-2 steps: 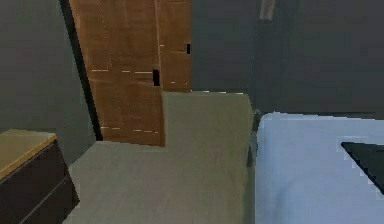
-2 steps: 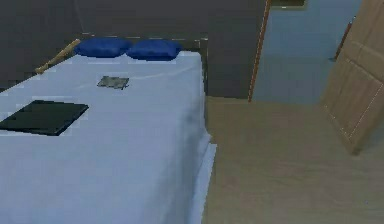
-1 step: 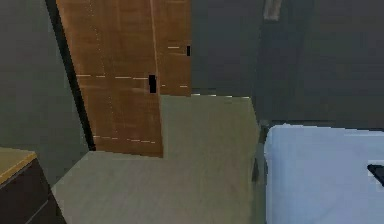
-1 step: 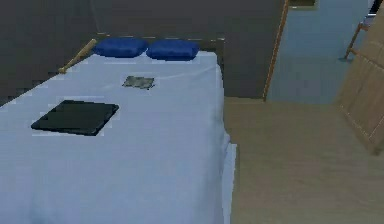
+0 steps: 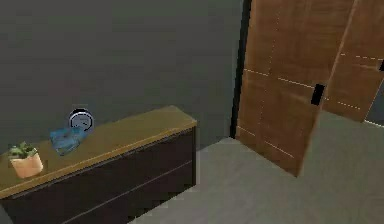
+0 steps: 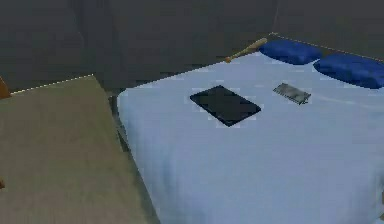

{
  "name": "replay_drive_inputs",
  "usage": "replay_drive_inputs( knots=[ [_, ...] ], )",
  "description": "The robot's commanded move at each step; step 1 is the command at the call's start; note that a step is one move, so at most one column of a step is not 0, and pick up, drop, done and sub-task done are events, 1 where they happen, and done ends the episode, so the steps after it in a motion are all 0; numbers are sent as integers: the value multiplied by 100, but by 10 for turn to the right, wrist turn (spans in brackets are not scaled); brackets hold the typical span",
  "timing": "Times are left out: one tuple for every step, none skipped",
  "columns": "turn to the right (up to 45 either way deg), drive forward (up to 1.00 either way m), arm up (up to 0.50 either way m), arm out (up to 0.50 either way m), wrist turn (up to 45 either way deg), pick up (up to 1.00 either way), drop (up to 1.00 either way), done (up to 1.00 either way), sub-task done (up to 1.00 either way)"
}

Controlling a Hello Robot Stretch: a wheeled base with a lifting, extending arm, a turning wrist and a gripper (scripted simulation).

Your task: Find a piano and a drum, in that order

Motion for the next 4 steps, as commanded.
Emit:
replay_drive_inputs(
  knots=[
    [-330, 0, 0, 0, 0, 0, 0, 0, 0],
    [0, 35, 0, 0, 0, 0, 0, 0, 0],
    [-450, 0, 0, 0, 0, 0, 0, 0, 0],
    [-150, 0, 0, 0, 0, 0, 0, 0, 0]
  ],
)
